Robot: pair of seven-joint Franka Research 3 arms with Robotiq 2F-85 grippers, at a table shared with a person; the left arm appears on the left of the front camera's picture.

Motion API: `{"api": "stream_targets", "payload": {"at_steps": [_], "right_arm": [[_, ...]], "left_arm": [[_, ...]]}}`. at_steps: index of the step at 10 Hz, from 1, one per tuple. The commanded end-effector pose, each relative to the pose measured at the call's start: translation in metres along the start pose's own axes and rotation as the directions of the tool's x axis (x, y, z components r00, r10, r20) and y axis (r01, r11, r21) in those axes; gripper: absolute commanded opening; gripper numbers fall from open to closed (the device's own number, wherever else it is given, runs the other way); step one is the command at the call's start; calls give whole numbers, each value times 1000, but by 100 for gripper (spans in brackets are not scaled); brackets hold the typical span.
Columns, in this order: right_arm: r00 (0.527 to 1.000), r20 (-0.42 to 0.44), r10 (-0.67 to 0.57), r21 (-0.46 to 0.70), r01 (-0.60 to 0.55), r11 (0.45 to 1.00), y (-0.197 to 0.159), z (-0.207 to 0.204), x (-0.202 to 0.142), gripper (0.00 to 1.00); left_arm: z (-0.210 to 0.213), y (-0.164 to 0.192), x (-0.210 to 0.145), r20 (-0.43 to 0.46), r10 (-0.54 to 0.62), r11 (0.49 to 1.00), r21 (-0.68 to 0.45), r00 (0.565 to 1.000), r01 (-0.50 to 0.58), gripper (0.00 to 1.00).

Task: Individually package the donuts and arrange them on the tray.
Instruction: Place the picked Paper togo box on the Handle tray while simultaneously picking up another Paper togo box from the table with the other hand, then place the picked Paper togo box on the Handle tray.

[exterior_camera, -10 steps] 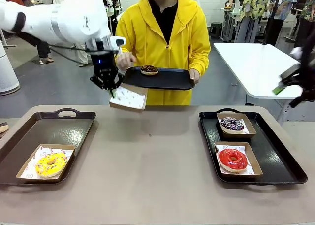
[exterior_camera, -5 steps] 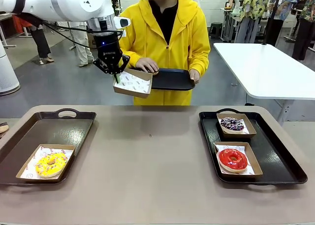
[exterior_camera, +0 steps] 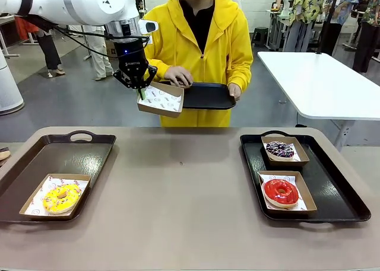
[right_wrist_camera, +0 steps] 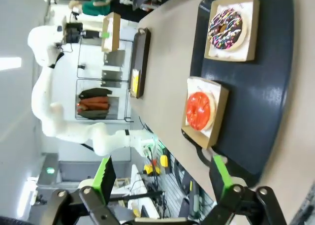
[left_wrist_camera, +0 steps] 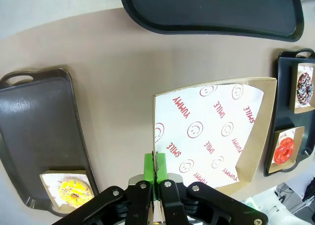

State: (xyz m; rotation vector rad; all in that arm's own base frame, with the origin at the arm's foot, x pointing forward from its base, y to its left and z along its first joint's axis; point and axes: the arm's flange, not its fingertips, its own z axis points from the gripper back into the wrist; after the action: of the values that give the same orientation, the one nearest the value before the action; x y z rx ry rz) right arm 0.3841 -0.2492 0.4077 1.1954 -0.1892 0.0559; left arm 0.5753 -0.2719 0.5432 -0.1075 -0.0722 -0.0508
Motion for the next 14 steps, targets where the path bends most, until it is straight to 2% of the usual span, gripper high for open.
{"api": "stream_targets", "payload": {"at_steps": [1,2,4,5,14], "right_arm": [[998,53,19,3,-20,1000,-9,-6,13,100],[996,91,13,-25,-11,1000,-9,-10,16,100],[999,46,28,-79,-25,997,-4,-23,29,100],[998,55,5,-20,-4,1000,-12,-9,17,100],[998,55,5,-20,-4,1000,-12,-9,17,100]], "left_arm": [[0,2,-5,2,-11,1000,-6,1000,11,0],[0,2,-5,2,-11,1000,-6,1000,11,0],[0,2,-5,2,-11,1000,-6,1000,11,0],[0,2,-5,2,-11,1000,-6,1000,11,0],[0,2,-5,2,-11,1000,-6,1000,11,0]]}}
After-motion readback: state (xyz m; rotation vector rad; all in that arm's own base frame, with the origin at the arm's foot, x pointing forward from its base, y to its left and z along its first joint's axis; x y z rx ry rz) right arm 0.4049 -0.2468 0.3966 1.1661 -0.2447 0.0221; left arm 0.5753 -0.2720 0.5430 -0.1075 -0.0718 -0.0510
